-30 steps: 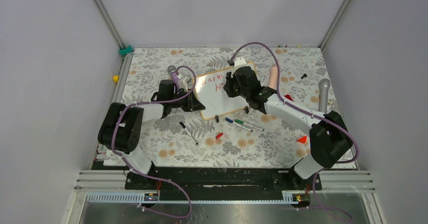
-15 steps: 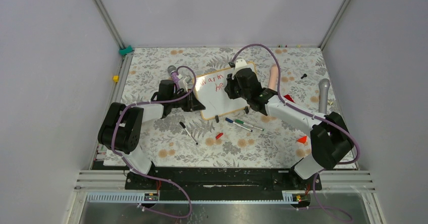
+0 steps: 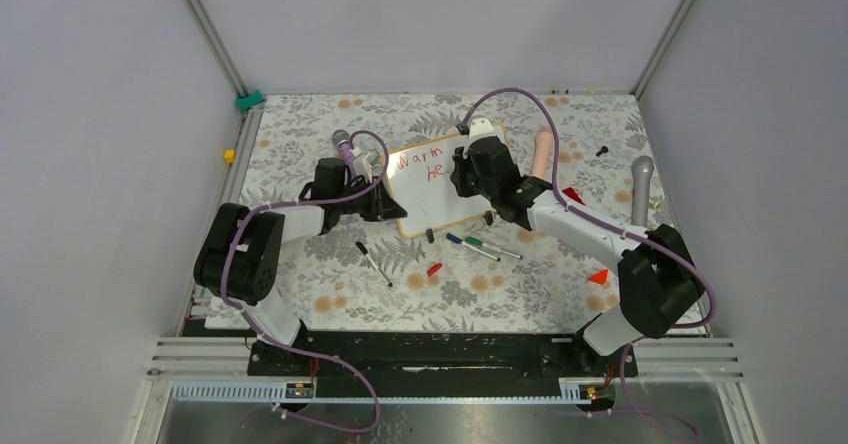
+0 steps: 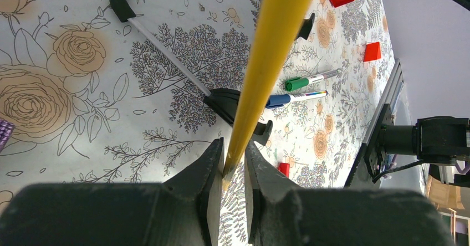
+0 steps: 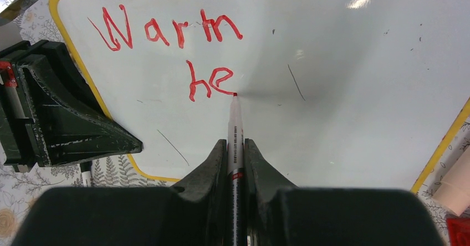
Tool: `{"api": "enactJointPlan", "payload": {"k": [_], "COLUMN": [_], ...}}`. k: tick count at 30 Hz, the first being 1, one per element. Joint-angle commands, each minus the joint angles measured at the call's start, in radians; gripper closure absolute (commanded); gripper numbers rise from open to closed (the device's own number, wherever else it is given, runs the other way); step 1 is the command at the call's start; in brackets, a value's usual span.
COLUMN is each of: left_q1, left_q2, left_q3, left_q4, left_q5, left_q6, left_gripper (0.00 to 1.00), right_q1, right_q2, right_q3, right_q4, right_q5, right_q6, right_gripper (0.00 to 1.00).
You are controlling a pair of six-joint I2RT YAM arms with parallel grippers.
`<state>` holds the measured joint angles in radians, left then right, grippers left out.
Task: Write a sentence on the whiteboard
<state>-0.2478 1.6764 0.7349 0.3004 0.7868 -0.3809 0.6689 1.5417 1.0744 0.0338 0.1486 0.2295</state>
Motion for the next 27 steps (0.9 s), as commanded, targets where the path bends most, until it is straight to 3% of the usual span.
{"api": "enactJointPlan", "payload": {"k": [1, 12, 27], "left_q1": [-0.006, -0.006, -0.007], "left_q2": [0.0, 0.0, -0.001], "left_q3": [0.014, 0.013, 0.014], "left_q4": [-0.055, -0.057, -0.056], "left_q5": [-0.063, -0.064, -0.063], "left_q6": [0.02, 0.02, 0.02], "left_gripper": [1.0, 1.0, 1.0], "right_q1": [-0.013, -0.012, -0.028], "right_q2": [-0.036, -0.122, -0.081], "right_q3": [-0.011, -0.05, 0.033], "right_q4": [-0.009, 0.063, -0.009], "right_q5": [0.062, -0.052, 0.033], "right_q6": [-0.013, -0.034, -0.041], "right_gripper": [1.0, 1.0, 1.0]}}
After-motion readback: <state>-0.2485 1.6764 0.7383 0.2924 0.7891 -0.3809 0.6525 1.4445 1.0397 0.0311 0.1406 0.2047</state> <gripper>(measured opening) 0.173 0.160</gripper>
